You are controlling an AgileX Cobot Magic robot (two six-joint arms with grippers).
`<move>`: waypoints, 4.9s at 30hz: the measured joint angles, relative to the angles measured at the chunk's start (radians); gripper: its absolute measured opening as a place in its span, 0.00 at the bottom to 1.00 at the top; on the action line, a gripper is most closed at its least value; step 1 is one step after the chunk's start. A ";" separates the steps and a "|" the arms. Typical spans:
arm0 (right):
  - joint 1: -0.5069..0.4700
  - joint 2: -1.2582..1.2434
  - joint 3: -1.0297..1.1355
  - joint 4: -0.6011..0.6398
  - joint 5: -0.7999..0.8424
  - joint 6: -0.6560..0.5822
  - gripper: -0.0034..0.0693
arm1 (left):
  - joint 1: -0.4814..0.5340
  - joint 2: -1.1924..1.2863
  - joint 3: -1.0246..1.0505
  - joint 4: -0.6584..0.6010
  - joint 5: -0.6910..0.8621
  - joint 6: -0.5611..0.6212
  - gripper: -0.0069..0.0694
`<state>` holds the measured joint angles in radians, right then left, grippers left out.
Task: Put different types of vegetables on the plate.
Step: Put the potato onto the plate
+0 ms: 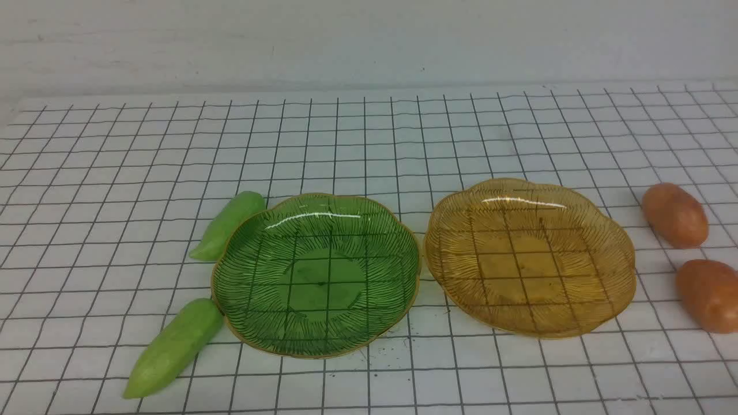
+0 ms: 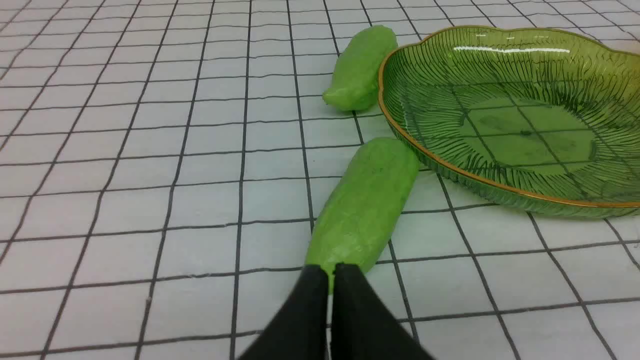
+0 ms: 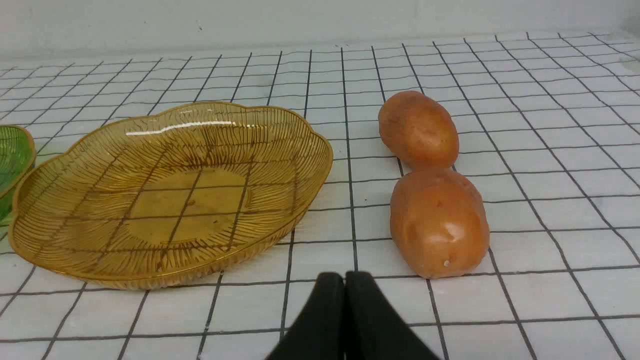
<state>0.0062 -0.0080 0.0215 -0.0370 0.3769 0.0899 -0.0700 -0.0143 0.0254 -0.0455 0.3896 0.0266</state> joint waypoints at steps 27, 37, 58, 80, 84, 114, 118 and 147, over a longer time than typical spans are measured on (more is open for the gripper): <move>0.000 0.000 0.000 0.000 0.000 0.000 0.03 | 0.000 0.000 0.000 0.023 0.000 0.004 0.09; 0.000 0.000 0.000 0.000 0.000 0.000 0.03 | 0.000 0.000 0.000 0.025 0.000 0.004 0.09; 0.000 0.000 0.008 0.681 -0.042 0.369 0.03 | 0.000 0.000 0.000 -0.752 -0.024 -0.371 0.09; 0.000 0.653 -0.596 0.051 0.450 0.093 0.04 | 0.000 0.672 -0.571 -0.614 0.525 0.145 0.08; 0.000 0.848 -0.656 -0.131 0.455 0.273 0.05 | 0.000 0.836 -0.627 -0.539 0.570 0.174 0.08; 0.000 1.720 -0.910 -0.534 0.277 0.586 0.96 | 0.000 0.981 -0.658 -0.520 0.512 0.281 0.11; 0.000 1.759 -0.910 -0.540 0.256 0.587 0.81 | 0.000 0.981 -0.658 -0.520 0.512 0.281 0.11; 0.259 1.696 -1.124 0.232 0.283 -0.117 0.76 | 0.000 0.981 -0.658 -0.517 0.520 0.276 0.14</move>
<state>0.2651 1.6881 -1.1021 0.1949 0.6595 -0.0269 -0.0700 0.9666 -0.6322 -0.5629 0.9092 0.3023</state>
